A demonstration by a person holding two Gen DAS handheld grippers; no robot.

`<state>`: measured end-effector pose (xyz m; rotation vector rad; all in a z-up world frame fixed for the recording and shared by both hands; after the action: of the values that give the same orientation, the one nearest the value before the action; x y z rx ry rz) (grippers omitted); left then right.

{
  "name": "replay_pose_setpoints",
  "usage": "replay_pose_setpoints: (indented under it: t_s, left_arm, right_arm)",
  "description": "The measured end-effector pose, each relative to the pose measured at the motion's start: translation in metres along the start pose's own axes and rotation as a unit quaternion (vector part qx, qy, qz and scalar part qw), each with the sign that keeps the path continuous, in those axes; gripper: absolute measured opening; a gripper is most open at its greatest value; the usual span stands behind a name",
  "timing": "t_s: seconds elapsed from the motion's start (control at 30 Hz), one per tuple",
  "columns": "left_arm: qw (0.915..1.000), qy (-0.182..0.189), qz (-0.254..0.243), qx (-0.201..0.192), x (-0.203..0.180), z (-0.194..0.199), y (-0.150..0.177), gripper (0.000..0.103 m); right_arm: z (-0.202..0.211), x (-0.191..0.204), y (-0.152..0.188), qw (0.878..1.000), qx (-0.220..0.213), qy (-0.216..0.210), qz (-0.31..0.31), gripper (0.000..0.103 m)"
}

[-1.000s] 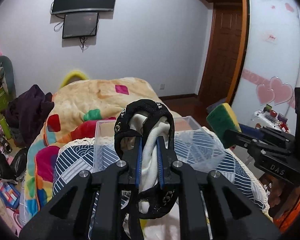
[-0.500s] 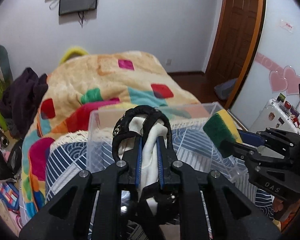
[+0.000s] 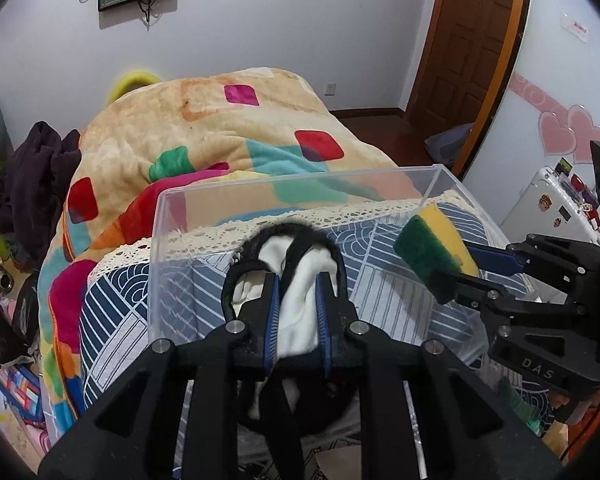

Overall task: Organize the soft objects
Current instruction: 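Lower the hat into the clear box with the left gripper while the right drops the sponge in, then grasp the white drawstring bag with the left gripper while the right grasps the green glove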

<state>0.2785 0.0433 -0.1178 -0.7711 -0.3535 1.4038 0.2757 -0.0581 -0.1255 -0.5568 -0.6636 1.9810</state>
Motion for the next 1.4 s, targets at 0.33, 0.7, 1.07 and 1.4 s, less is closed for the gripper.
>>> replay_pose_setpoints:
  t_s: [0.33, 0.7, 1.07, 1.4]
  left_arm:
    - [0.9986, -0.015, -0.026, -0.045, -0.015, 0.042, 0.008, 0.041]
    - [0.9938, -0.020, -0.031, -0.105, -0.032, 0.098, 0.023, 0.070]
    - [0.9955, -0.007, -0.013, -0.093, -0.034, 0.108, 0.072, 0.073]
    - [0.9973, -0.009, -0.031, -0.066, -0.052, 0.098, 0.113, 0.073]
  right_arm:
    - [0.019, 0.002, -0.003, 0.999, -0.033, 0.015, 0.012, 0.044]
    - [0.074, 0.000, -0.002, 0.993, -0.114, 0.028, 0.001, 0.065]
    - [0.094, -0.001, 0.038, 0.991, -0.127, 0.023, -0.018, 0.072]
    - [0.074, 0.007, 0.092, 0.998, -0.060, 0.006, -0.028, 0.072]
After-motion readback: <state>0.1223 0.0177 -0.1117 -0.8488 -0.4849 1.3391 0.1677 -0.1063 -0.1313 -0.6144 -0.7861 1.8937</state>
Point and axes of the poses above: each gripper's, at about its wrist camera, not at the fingertips, and z roughly against the way its jaws point, x to its left, y to its underside, the point moved 5 cm from there along -z, roughly the way its jaws point, and after that the axes turned 9 degrees about y, right-handed, at the moved point
